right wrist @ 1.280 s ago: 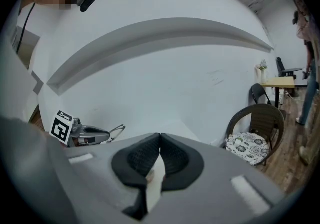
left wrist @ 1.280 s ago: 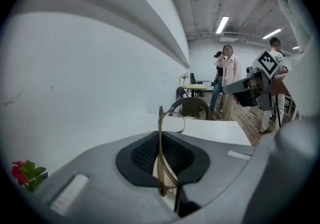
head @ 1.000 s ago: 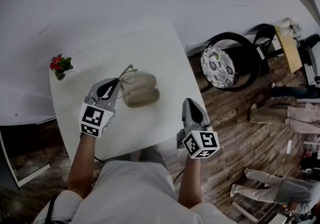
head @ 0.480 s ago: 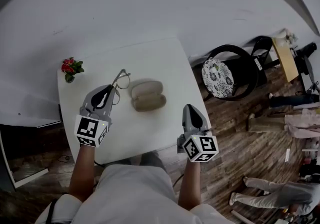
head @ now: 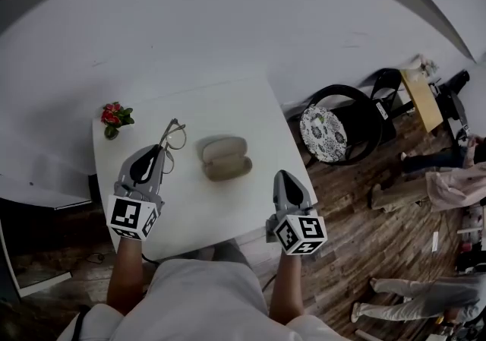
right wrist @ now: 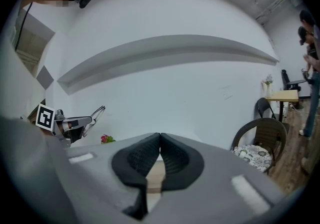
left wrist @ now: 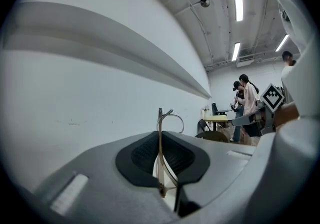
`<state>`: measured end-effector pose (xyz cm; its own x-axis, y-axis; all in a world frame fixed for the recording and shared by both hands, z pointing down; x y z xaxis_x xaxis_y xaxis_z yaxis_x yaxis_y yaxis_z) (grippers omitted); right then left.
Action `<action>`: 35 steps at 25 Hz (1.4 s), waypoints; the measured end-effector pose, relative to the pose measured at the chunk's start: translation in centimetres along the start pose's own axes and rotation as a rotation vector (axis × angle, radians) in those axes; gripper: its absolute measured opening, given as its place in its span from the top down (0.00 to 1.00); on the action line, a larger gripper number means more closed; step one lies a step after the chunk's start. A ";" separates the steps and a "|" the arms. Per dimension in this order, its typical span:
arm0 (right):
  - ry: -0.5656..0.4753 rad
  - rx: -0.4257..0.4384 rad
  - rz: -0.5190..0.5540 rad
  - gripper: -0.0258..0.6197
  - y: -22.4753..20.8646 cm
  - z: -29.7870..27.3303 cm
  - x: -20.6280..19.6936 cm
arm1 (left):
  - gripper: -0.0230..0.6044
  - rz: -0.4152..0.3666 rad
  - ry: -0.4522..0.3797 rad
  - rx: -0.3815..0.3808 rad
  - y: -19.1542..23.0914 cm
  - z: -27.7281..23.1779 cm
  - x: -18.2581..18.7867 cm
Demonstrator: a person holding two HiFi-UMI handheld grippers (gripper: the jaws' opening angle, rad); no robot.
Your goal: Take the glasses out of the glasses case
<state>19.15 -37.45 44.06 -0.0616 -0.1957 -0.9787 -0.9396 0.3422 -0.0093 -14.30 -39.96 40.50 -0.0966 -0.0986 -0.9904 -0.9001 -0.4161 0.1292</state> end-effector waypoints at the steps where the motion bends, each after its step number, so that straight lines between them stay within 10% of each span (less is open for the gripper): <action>1: -0.003 -0.003 0.000 0.96 0.2 0.3 0.1 | 0.92 0.003 -0.010 0.001 0.1 0.4 0.3; 35: -0.060 -0.057 0.033 0.96 3.6 4.9 1.7 | 0.92 0.004 -0.182 0.019 0.6 7.5 4.1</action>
<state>17.31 -32.09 41.32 -0.0745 -0.1287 -0.9889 -0.9550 0.2946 0.0336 -18.37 -33.84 36.11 -0.1738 0.0663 -0.9825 -0.9071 -0.3991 0.1336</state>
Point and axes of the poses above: the fingertips, and each gripper's own axes: z backward along the fingers, y to its left, x out of its top, the point moved 6 cm from there along z, backward along the fingers, and after that the axes turned 12 degrees about z, right-handed, at the moved point
